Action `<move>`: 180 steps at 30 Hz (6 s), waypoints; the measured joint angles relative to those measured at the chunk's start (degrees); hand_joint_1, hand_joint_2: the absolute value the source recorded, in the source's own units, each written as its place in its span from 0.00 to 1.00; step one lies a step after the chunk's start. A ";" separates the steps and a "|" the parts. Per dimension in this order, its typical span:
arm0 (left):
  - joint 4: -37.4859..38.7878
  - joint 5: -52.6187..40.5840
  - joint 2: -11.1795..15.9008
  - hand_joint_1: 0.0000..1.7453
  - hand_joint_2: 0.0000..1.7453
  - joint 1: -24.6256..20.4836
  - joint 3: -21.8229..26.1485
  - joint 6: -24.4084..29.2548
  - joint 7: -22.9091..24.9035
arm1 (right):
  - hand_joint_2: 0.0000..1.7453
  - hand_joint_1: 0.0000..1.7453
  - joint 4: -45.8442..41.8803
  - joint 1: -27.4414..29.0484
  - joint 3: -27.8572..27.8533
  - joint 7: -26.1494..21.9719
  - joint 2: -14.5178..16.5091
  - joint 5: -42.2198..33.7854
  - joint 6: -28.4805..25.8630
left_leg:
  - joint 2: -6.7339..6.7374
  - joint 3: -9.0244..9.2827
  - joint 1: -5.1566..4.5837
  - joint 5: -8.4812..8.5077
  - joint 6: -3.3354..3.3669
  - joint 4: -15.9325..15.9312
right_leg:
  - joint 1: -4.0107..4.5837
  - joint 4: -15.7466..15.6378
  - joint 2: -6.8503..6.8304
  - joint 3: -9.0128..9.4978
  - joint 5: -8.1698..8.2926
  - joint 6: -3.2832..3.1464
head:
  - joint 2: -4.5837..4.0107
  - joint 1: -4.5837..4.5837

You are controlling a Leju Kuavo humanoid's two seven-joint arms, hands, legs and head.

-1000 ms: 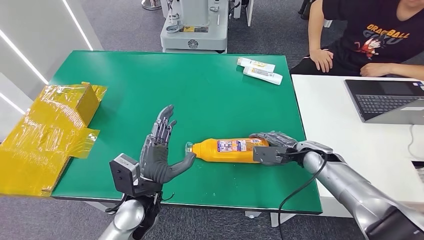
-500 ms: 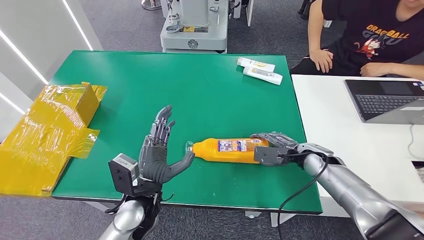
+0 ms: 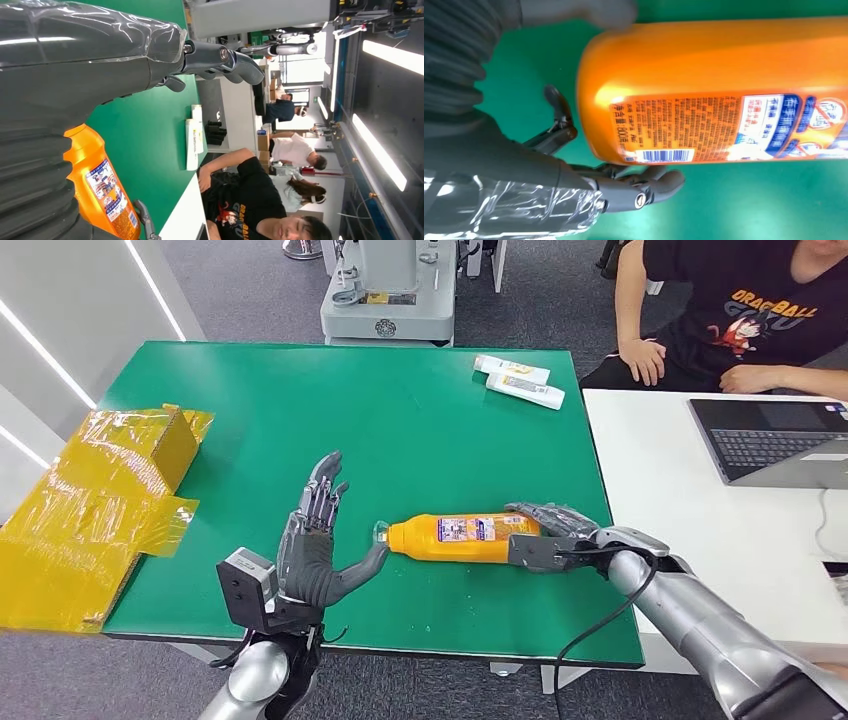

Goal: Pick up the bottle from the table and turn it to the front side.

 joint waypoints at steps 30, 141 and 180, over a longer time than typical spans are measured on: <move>-3.52 -4.45 -1.31 0.00 1.00 1.62 0.02 -0.08 2.70 | 1.00 0.00 6.70 -9.75 4.40 -0.19 6.67 -0.60 4.63 | -0.06 -0.03 0.01 0.00 0.00 0.00 | 0.01 0.00 -0.06 -0.01 0.00 0.00 | 0.00 -0.01; -2.85 -4.96 1.11 0.00 1.00 -0.40 9.29 8.71 -2.16 | 1.00 1.00 -24.31 21.85 -19.08 -8.25 4.84 -1.00 -19.65 | -0.08 -0.06 0.10 -0.04 -0.01 -0.05 | 0.09 0.01 -0.08 -0.03 -0.07 -0.03 | 0.00 -0.01; 4.13 -6.29 1.06 0.00 1.00 -4.55 10.80 0.01 3.01 | 1.00 1.00 -29.46 22.66 -30.36 -9.09 7.62 -0.52 -28.35 | -0.08 -0.07 0.09 -0.03 -0.02 -0.04 | 0.07 0.00 -0.07 -0.04 -0.06 -0.05 | 0.00 -0.01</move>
